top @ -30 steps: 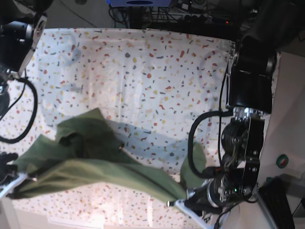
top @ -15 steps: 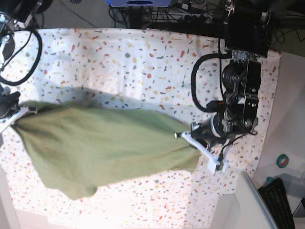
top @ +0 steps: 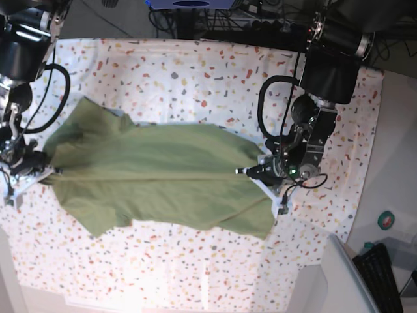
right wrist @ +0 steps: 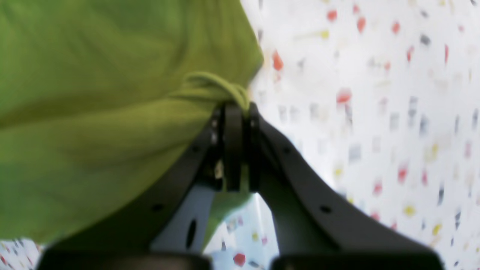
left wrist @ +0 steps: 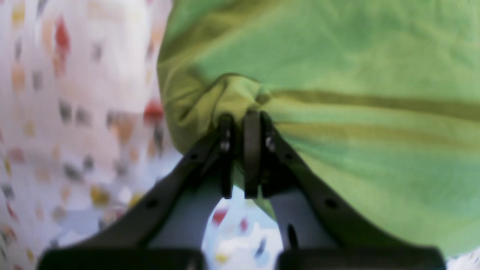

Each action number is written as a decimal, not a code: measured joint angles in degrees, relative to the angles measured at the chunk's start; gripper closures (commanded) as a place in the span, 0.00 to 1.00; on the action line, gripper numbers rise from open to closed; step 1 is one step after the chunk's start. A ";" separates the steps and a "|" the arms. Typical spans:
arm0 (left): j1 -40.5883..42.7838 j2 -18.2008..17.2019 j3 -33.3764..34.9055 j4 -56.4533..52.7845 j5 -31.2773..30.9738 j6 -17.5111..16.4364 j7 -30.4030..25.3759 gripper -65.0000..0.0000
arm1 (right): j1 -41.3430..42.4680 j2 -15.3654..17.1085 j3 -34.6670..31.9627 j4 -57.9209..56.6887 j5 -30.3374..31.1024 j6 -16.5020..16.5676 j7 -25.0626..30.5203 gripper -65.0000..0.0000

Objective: Layout the t-shirt on the table in an organized manner, then fold the t-shirt properly
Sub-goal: 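Lift and shake the t-shirt between both grippers, then lay it flat, then release the shirt with the left gripper and regrasp its shoulder edge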

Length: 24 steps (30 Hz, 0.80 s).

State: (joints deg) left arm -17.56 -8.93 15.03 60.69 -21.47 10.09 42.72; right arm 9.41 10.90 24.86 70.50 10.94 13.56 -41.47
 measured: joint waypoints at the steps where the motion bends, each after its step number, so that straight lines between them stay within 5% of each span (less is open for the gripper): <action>1: -1.31 0.85 0.44 -1.42 0.17 0.02 -0.63 1.00 | 1.40 0.42 0.11 -1.97 -0.39 -0.20 -0.09 1.00; 4: -3.50 2.25 1.20 -3.87 -0.20 -0.26 -0.76 1.00 | 2.23 0.59 0.33 -4.31 -0.52 -0.57 -2.36 1.00; 5: -3.50 2.34 1.20 -3.87 -0.28 -0.33 -0.76 1.00 | 1.86 0.74 0.33 -4.35 -0.68 -0.48 -4.15 0.95; 6: -3.32 2.21 1.01 -3.87 -0.66 -0.44 -0.76 0.97 | 1.49 0.83 0.48 -4.55 -0.72 -0.46 -4.83 0.79; 10: -2.69 1.11 0.39 -4.07 -0.11 0.26 -0.57 0.50 | -1.36 -0.17 3.13 0.07 -0.39 1.86 -0.98 0.42; 14: -0.66 0.96 0.33 1.29 -0.39 0.04 -0.52 0.21 | -7.21 -2.19 8.07 10.08 -0.98 8.48 -0.33 0.41; 20: 11.98 1.36 -10.16 24.15 -0.83 -0.85 -2.71 0.21 | -16.74 -7.58 13.55 25.29 -0.68 10.97 0.61 0.41; 24: 21.35 1.18 -18.47 31.32 -0.20 -0.28 -3.08 0.21 | -21.27 -11.41 13.20 23.82 -0.68 10.95 0.20 0.40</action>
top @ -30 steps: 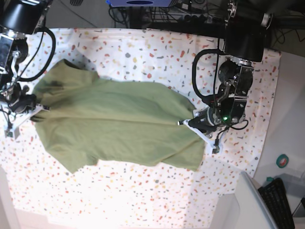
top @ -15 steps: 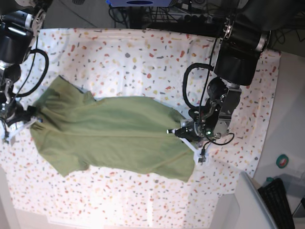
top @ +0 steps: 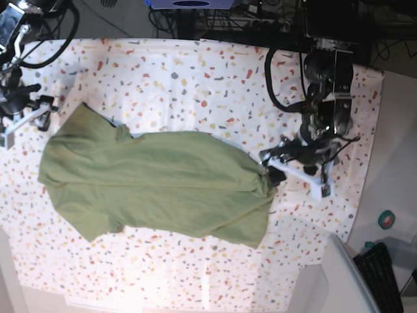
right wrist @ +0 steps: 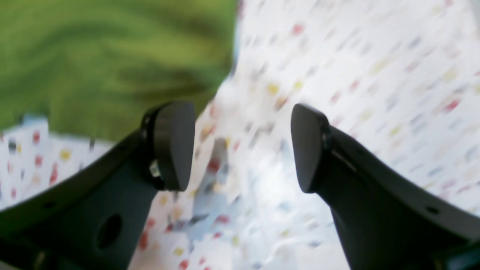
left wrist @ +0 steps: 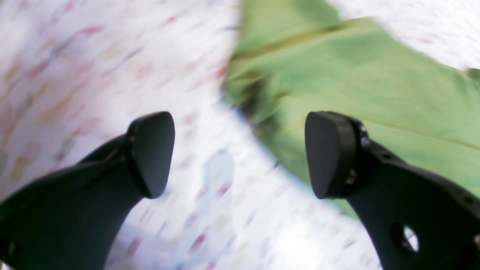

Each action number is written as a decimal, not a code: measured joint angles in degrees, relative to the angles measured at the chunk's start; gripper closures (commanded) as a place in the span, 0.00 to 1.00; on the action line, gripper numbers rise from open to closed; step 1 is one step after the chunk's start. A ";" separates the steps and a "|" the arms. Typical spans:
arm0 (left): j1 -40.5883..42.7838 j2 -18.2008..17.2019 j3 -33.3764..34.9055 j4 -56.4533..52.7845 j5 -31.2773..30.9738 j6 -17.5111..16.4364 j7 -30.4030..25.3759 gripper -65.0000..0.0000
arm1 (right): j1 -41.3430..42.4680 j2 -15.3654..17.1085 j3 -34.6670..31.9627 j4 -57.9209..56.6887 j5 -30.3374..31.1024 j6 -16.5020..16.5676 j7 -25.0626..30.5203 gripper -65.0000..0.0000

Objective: Layout the t-shirt on the table in an organized manner, then fold the t-shirt properly
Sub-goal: 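Release the shirt with the left gripper and regrasp its shoulder edge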

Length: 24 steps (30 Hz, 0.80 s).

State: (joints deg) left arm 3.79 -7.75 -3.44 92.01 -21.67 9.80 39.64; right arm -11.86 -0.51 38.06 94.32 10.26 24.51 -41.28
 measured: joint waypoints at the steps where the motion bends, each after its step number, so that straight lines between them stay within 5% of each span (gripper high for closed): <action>1: 2.01 0.09 -1.97 0.37 0.04 -1.75 0.28 0.21 | 0.11 -0.76 0.09 -2.14 0.44 0.07 -0.02 0.40; 7: 8.35 1.70 -14.14 0.07 0.46 -21.99 0.22 0.29 | 1.29 1.25 -0.50 -13.57 9.09 0.35 5.14 0.41; 10: 9.75 2.36 -16.83 0.07 0.28 -26.29 0.46 0.33 | 3.50 2.54 -0.20 -18.78 8.52 -0.39 4.61 0.40; 14: 10.36 2.14 -18.49 0.09 0.46 -26.32 0.42 0.33 | 7.04 3.13 -0.44 -23.91 9.07 -0.42 5.29 0.40; 18: 10.38 2.47 -19.82 0.09 0.50 -26.34 0.44 0.33 | 6.62 4.17 -7.72 -25.07 9.20 -0.48 7.78 0.41; 24: 10.25 3.67 -19.52 -0.17 0.44 -26.34 0.37 0.33 | 6.38 2.19 -8.79 -25.33 10.38 -0.17 9.40 0.45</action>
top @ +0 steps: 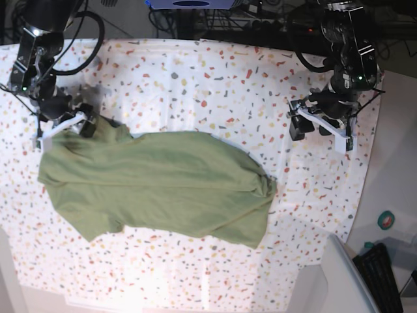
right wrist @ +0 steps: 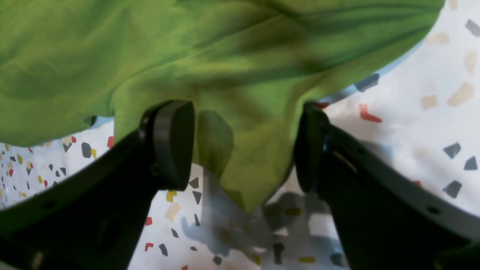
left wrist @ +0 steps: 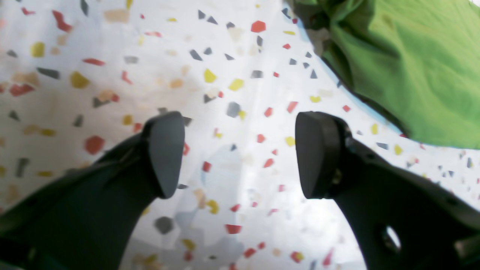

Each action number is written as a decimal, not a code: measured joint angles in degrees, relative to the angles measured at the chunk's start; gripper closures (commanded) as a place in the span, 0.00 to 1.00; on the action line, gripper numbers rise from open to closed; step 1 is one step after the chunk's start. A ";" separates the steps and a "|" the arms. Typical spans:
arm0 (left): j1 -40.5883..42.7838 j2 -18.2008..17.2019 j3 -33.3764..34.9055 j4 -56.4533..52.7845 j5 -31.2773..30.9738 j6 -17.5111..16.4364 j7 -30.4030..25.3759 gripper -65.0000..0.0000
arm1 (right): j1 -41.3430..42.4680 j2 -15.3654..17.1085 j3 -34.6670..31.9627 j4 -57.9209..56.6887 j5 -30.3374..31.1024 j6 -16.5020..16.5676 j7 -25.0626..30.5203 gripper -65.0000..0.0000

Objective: Layout the t-shirt on the table in an organized manner, then fold the t-shirt properly
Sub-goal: 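Release the shirt with the left gripper and regrasp its shoulder edge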

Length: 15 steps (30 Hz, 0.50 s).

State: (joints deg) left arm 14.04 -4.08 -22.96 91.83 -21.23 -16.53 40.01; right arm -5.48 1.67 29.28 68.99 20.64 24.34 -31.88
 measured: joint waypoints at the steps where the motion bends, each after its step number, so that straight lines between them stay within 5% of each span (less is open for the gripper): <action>1: -0.31 0.13 0.07 -0.74 -0.09 -0.02 0.00 0.33 | -0.13 0.04 0.00 0.00 -0.02 0.15 0.00 0.52; 5: -3.10 2.23 -0.02 -5.44 -0.04 -0.04 -0.02 0.34 | -0.94 -0.13 0.00 -0.02 0.04 0.15 -1.07 1.00; 15: -13.03 4.83 5.03 -13.42 0.00 -0.04 -0.24 0.34 | -0.92 -0.24 0.00 -0.13 0.17 0.17 -1.49 1.00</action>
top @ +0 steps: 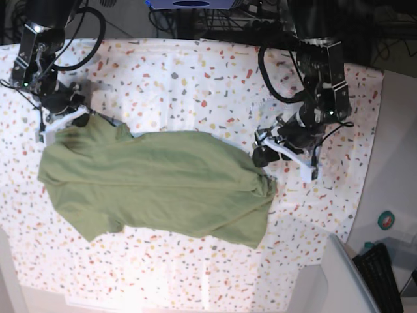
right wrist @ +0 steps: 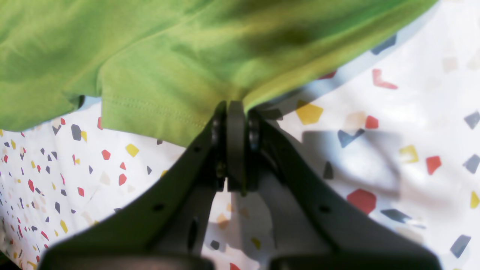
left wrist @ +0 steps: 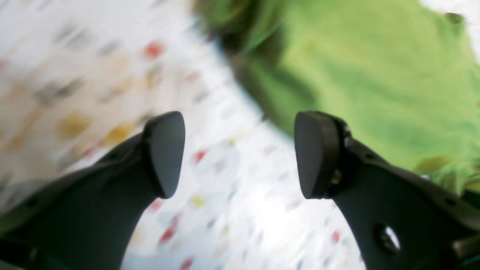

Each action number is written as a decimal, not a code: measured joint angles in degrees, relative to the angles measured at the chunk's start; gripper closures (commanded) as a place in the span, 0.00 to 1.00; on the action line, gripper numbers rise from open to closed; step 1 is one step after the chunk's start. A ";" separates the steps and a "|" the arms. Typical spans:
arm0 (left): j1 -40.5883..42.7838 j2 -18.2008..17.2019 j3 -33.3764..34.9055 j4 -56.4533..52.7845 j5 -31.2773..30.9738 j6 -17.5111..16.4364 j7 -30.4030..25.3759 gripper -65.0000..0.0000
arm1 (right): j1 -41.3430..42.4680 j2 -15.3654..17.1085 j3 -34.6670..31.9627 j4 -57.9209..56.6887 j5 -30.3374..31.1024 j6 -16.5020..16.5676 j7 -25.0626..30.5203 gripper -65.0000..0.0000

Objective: Layout the t-shirt on the table in an organized manner, then fold the t-shirt properly
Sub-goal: 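Release the shirt with the left gripper and regrasp its shoulder edge, then pull the shirt edge with the left gripper to spread the body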

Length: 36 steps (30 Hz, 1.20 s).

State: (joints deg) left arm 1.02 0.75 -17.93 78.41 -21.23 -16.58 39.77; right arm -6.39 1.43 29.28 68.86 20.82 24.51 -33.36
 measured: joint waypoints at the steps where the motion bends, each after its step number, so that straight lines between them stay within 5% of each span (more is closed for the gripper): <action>1: -1.25 0.07 0.00 -1.53 0.22 0.02 0.09 0.34 | 0.00 0.00 0.00 0.02 0.00 0.00 -0.02 1.00; 11: -4.57 -4.39 -0.24 -9.33 0.26 0.04 -0.17 0.35 | 0.02 -0.20 3.58 -0.22 0.50 0.68 -0.94 1.00; 14: -5.53 -5.57 -0.11 -14.45 0.55 0.04 -5.40 0.35 | 0.15 0.02 3.76 -0.26 0.63 0.85 -1.46 1.00; 18: -8.22 -7.26 7.87 -18.47 0.02 0.22 -8.37 0.35 | 0.17 0.57 3.74 -0.26 0.46 0.85 -1.68 1.00; 30: -15.08 -3.89 10.82 -27.61 -0.04 0.02 -12.28 0.35 | 0.52 0.70 3.74 -0.31 0.20 0.85 -2.01 1.00; 33: -16.94 -3.63 10.84 -30.29 -0.11 0.04 -12.31 0.53 | 0.61 0.74 3.72 -0.31 0.02 0.85 -2.10 1.00; 36: -17.49 -3.37 10.84 -32.17 -0.35 0.02 -12.07 0.88 | 0.63 0.81 3.74 -0.33 0.00 0.85 -2.14 1.00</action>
State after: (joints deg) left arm -16.47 -2.61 -7.09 46.24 -21.58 -16.56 27.70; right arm -5.76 2.24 33.01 68.53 20.82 25.36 -35.51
